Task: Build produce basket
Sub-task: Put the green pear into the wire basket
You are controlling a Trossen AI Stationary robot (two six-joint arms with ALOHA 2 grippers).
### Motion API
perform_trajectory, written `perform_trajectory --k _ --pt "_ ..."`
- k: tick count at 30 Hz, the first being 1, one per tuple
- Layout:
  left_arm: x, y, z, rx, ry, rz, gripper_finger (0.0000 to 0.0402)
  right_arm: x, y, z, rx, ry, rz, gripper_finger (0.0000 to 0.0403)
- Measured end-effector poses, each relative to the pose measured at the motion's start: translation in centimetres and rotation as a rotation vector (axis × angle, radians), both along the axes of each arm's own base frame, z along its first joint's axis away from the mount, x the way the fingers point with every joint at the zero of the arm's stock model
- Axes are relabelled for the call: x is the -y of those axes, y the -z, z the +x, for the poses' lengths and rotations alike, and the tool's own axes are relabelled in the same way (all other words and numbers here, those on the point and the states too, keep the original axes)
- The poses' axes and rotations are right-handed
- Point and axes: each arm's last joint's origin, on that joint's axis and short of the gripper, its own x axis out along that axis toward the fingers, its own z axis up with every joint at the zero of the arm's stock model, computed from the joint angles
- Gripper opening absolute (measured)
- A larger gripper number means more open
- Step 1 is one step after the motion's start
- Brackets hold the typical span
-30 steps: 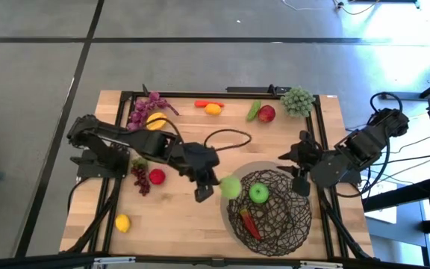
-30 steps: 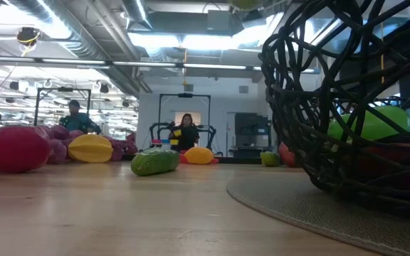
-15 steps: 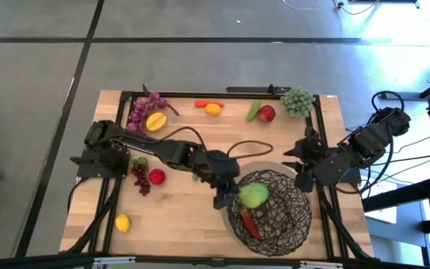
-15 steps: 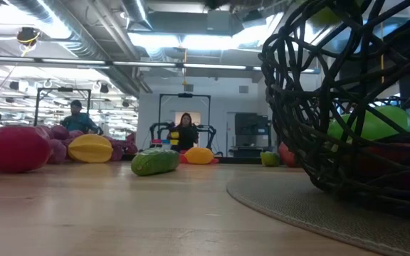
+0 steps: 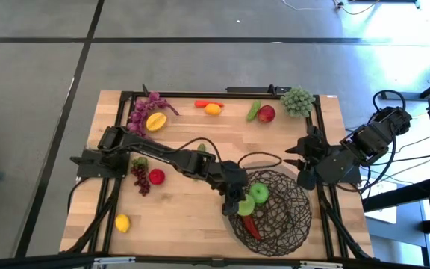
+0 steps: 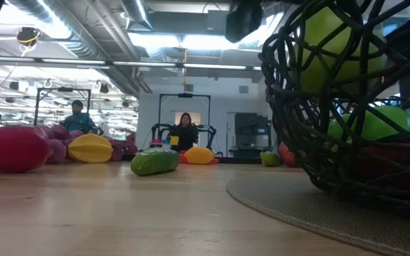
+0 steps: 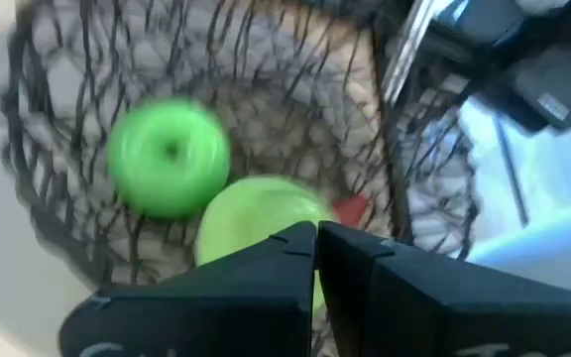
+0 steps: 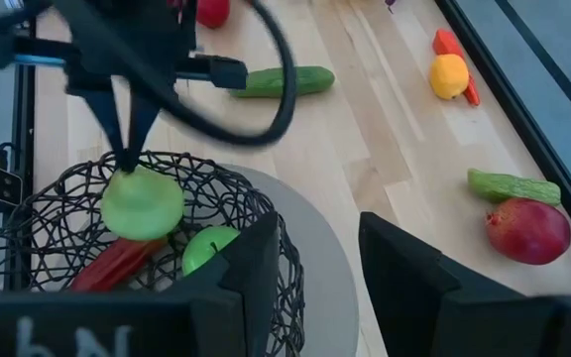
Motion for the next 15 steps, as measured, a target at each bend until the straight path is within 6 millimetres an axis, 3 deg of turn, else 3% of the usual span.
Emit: perform_trajectory --k 8,15 --pt "0.1 1.4 0.8 -0.003 0.005 0.002 0.0000 0.0 0.0 0.0 -0.002 -0.002 -0.004 0.0136" --pt "0.1 0.9 1.2 0.072 0.014 0.007 0.0000 0.0 0.0 0.0 -0.003 -0.003 -0.005 0.0136"
